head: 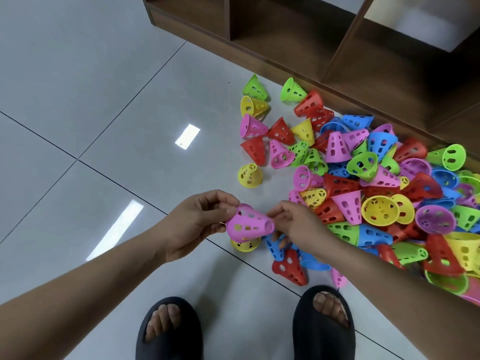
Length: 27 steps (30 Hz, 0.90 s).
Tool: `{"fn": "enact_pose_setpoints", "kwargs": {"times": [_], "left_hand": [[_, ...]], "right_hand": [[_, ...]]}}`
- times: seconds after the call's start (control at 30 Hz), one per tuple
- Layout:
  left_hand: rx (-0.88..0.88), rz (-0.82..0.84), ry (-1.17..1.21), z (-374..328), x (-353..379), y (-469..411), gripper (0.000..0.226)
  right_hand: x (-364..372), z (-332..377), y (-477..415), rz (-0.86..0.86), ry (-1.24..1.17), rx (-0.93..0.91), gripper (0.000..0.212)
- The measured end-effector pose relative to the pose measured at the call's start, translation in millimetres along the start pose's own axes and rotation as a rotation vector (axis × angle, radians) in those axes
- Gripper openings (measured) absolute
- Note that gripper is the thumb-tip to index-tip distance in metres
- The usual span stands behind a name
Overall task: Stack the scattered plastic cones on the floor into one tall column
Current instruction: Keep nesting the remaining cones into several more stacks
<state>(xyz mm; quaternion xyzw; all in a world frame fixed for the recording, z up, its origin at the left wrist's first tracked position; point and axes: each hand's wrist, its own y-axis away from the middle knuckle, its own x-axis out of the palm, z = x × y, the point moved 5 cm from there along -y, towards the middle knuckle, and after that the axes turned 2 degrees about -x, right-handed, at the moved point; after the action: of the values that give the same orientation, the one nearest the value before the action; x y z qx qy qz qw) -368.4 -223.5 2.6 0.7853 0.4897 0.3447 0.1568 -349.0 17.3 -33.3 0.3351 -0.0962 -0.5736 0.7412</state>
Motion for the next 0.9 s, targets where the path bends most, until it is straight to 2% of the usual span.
{"fn": "enact_pose_setpoints", "kwargs": {"times": [0.17,0.43,0.57,0.7,0.9], "left_hand": [[-0.007,-0.074,-0.157,22,-7,-9,0.014],[0.029,-0.136,-0.506,38,-18,-13,0.025],[0.052,-0.173,-0.661,42,-26,-15,0.026],[0.055,-0.212,-0.721,39,-34,-23,0.02],[0.17,-0.25,-0.852,9,-32,-48,0.011]], "right_hand": [[-56,9,-8,-0.203,0.379,-0.191,0.014],[-45,-6,2,0.023,0.663,-0.286,0.022],[-23,-11,9,0.055,0.809,-0.362,0.022],[-14,-13,9,0.025,0.877,-0.445,0.005],[-23,-6,12,-0.021,0.767,-0.441,0.005]]}}
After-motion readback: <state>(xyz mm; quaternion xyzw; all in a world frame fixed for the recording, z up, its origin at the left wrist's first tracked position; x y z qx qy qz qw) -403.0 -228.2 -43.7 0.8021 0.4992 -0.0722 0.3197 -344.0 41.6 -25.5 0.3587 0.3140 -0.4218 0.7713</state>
